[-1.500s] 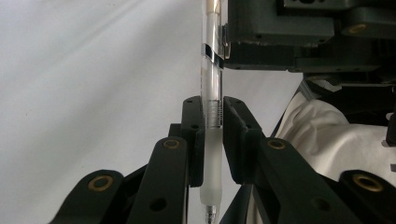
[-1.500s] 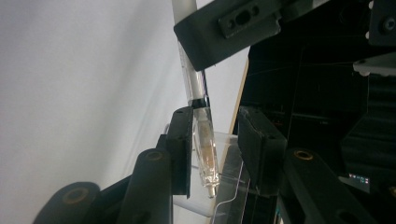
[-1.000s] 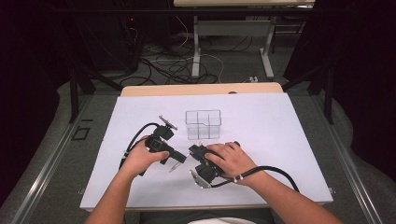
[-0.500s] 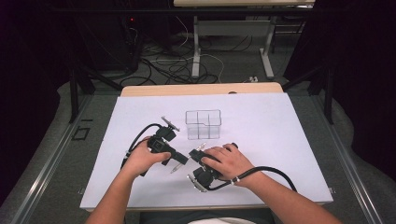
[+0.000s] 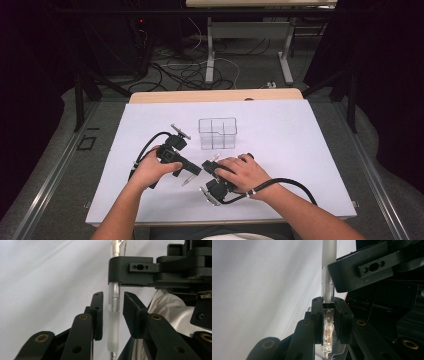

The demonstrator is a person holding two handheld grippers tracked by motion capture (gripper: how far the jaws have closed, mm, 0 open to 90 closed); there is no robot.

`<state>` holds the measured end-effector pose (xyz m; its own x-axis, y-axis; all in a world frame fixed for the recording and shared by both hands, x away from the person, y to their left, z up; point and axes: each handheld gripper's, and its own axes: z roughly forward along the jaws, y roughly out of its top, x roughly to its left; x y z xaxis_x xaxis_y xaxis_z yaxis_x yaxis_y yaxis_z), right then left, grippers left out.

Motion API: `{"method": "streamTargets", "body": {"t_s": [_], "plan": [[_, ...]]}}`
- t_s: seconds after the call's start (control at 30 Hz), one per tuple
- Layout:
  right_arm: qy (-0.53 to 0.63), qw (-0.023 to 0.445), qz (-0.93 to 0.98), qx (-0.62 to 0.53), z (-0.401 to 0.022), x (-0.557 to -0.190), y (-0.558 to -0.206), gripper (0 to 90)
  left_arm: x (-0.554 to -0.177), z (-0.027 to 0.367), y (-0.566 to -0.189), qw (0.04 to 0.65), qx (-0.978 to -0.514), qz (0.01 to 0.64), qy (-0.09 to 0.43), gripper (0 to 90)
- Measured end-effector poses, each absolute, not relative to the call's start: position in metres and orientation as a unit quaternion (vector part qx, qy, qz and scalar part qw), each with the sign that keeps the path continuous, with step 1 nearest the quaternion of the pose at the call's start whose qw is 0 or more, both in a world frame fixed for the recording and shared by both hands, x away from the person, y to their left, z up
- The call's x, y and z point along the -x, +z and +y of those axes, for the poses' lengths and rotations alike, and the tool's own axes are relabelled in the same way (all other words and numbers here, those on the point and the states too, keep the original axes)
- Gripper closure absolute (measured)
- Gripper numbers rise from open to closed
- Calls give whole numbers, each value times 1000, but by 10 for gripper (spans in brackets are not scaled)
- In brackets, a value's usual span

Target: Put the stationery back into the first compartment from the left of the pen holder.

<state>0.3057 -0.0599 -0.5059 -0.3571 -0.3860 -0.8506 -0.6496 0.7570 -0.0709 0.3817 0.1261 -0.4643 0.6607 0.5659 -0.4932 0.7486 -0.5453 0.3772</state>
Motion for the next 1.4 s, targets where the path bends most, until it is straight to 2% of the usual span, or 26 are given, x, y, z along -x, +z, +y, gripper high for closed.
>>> {"method": "streamTargets", "body": {"t_s": [0.37, 0.7, 0.97, 1.17, 1.4], "plan": [[153, 469, 815, 305, -61, -306, -504, 798, -383, 136, -459, 319, -855, 397, -98, 583], [175, 469, 813, 297, -60, -308, -497, 797, -385, 145, -454, 339, -853, 396, -9, 469], [216, 460, 819, 266, -60, -310, -487, 797, -387, 155, -457, 358, -842, 400, 42, 400], [251, 452, 823, 234, -61, -314, -477, 797, -390, 165, -455, 349, -839, 406, 98, 392], [291, 443, 826, 192, -60, -319, -466, 797, -393, 175, -457, 355, -819, 437, 112, 351]]}}
